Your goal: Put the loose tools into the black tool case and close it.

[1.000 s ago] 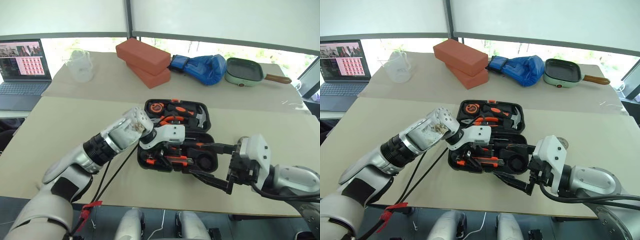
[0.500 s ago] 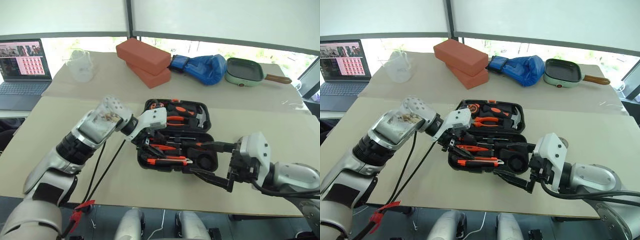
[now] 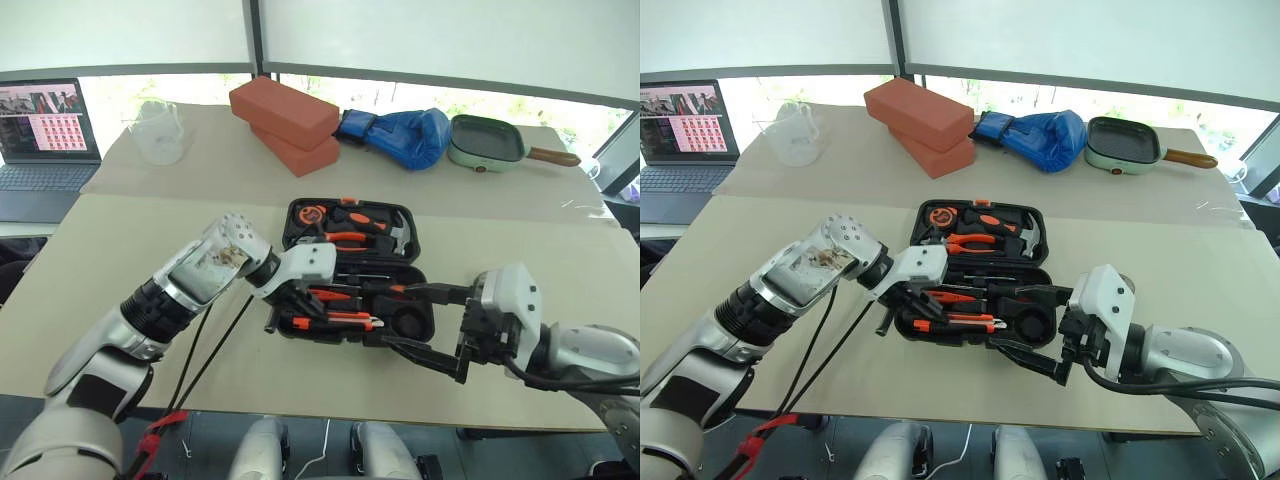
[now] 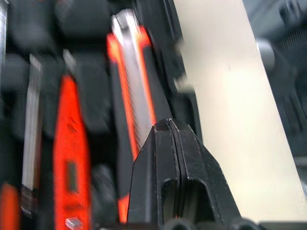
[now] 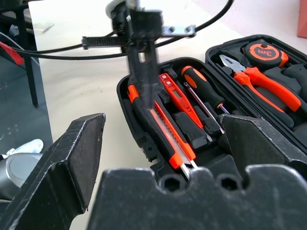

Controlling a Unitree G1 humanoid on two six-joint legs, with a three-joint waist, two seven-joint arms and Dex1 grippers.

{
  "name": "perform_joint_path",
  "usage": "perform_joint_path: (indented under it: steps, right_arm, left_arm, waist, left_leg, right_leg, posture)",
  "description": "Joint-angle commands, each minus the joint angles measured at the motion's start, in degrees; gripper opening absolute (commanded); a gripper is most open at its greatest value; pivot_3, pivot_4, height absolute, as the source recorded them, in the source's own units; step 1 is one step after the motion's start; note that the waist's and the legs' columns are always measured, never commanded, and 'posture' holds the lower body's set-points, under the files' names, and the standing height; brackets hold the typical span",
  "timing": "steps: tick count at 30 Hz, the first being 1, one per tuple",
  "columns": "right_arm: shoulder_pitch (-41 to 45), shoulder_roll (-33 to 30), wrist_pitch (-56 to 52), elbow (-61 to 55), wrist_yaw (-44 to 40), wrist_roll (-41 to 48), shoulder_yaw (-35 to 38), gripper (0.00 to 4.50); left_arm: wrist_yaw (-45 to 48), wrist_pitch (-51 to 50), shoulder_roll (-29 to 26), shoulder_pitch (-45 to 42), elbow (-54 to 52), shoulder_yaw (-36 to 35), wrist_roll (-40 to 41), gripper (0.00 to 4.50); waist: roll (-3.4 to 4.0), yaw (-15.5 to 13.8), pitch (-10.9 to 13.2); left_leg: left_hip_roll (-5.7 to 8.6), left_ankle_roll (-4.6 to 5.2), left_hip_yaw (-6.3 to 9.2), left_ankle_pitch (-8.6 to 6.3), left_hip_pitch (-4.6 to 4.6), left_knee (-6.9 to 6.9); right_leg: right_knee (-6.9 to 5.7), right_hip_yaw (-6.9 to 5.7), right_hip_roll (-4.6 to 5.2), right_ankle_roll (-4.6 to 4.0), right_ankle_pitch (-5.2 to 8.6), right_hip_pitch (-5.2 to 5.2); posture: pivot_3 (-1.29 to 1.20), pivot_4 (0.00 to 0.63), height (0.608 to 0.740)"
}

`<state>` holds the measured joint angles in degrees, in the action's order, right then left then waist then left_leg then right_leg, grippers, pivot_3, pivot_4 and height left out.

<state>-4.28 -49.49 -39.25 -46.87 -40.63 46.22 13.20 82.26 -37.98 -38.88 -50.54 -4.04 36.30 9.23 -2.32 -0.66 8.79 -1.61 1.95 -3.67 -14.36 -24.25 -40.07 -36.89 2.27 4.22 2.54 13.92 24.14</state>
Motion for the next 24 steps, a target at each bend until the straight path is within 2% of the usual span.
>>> perform_joint_path:
  steps: [1, 8, 17, 24]
  right_arm:
    - [0.04, -0.39, 0.46, -2.0, 0.58, 0.34, 1.61, 4.5]
    - [-0.06, -0.32, 0.45, -2.19, 1.0, 0.56, 1.55, 4.5]
    - [-0.69, -0.37, 0.96, -1.75, 0.46, 0.21, 1.65, 4.5]
    - [0.12, -0.27, 1.12, -1.29, 0.38, -0.34, 0.81, 4.5]
  left_arm:
    - [0.08, 3.67, -0.09, 0.63, 1.17, 1.86, -3.6, 0.05]
    - [-1.22, 6.01, 1.63, 2.47, 2.87, 3.07, -6.76, 0.05]
    - [1.15, 0.25, 2.79, -1.68, 4.28, -4.65, -0.95, 0.05]
    - [-0.41, 2.16, 5.23, -1.87, 6.45, -3.75, -3.07, 0.05]
  waist:
    - [0.0, -0.01, 0.0]
    - [0.07, -0.03, -0.07]
    - [0.07, -0.02, -0.08]
    - [0.06, -0.06, -0.08]
  left_leg:
    - [0.0, 0.0, 0.0, 0.0, 0.01, 0.0]
    - [-0.01, 0.0, 0.01, 0.0, 0.06, 0.0]
    - [-0.01, 0.0, 0.01, 0.0, 0.03, -0.07]
    - [0.01, 0.01, 0.01, 0.0, -0.02, -0.1]
  right_leg:
    - [0.0, 0.0, 0.0, 0.0, 0.0, -0.01]
    - [0.0, 0.0, -0.01, 0.0, 0.0, -0.05]
    - [-0.08, 0.0, -0.01, 0.01, -0.01, -0.03]
    - [-0.06, -0.01, 0.0, 0.01, -0.01, -0.01]
  posture:
    - [0.0, 0.15, 0.738]
    - [0.0, 0.15, 0.738]
    - [0.0, 0.15, 0.738]
    - [0.0, 0.15, 0.738]
